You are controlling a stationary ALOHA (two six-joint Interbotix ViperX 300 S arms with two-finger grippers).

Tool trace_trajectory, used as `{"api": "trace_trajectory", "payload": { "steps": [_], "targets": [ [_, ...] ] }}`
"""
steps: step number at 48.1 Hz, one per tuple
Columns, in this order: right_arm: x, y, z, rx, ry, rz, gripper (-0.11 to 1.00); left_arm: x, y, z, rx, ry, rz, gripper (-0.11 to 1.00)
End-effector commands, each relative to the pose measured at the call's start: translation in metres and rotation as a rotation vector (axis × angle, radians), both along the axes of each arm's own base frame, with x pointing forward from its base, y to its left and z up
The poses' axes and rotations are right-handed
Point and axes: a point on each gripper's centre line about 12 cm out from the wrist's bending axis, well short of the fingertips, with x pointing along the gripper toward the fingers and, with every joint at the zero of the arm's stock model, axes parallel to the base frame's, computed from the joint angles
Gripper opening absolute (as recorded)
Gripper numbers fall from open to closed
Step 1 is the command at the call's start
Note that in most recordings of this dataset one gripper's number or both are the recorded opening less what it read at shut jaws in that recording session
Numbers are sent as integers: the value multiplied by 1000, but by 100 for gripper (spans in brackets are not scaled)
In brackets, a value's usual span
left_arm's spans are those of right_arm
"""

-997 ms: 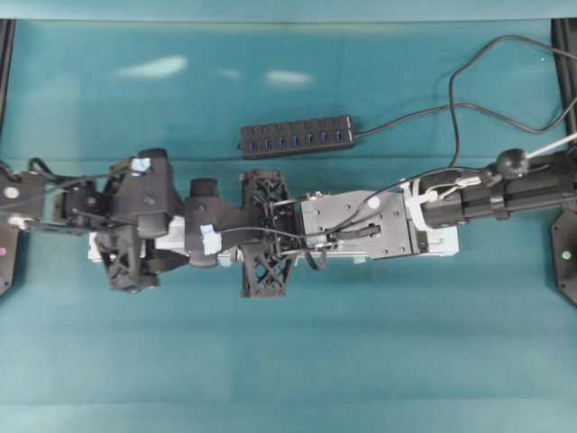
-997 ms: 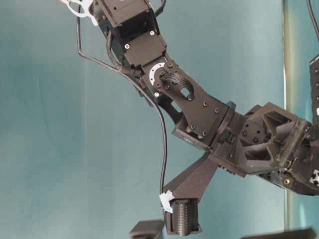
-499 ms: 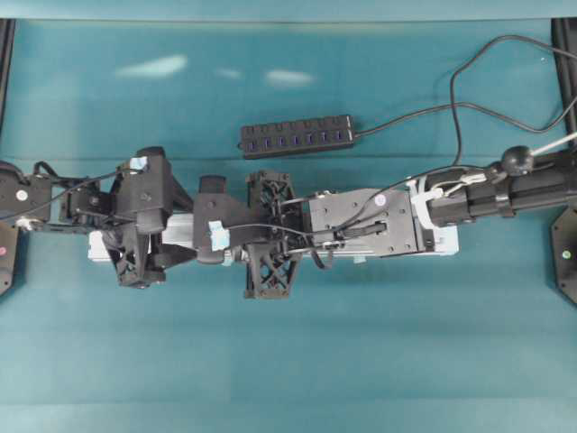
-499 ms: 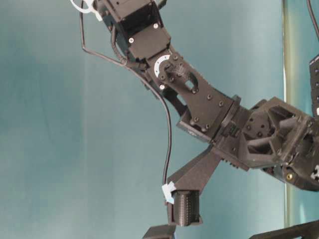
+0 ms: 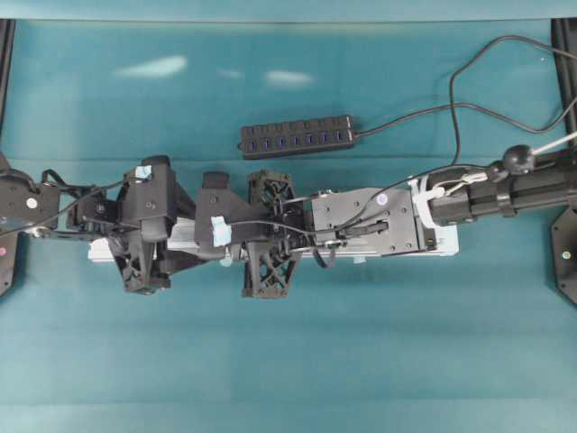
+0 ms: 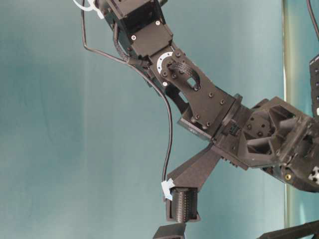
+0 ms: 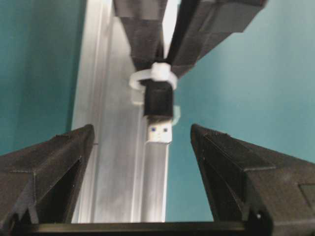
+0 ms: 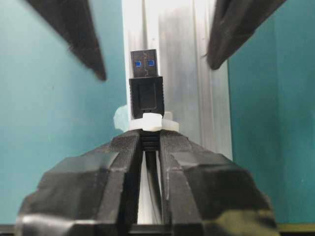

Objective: Pass the USB cable through three rings with both arms.
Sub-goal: 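Close the left gripper on the plug emerging from the leftmost ring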

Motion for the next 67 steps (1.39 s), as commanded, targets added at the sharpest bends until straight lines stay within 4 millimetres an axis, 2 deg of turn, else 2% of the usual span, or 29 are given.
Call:
{"api": "trace_trajectory", "payload": {
  "steps": [1,12,18,23,31,35,60,67],
  "targets": [
    [3,1,14,13,-46,-8,-7,6,0,5,2,-32,-3,85],
    [3,1,14,14,-52,-8,-7,13,0,3,0,-32,-2,84],
    [3,0,15,14,-55,-10,-7,17,0,-2,0,-20,-2,77],
    [3,0,14,14,-54,-10,-7,19,0,-4,0,-14,-2,65],
    [3,0,14,14,-52,-10,-7,22,0,-2,4,-27,-5,33],
    [2,-1,13,13,-46,-11,-7,22,-1,-2,10,-37,-15,21],
    [1,1,13,9,-44,-1,-7,21,-7,-1,9,-34,-32,21],
    [0,1,13,9,-40,-2,0,20,-7,-3,9,-21,-32,21]
  ]
}}
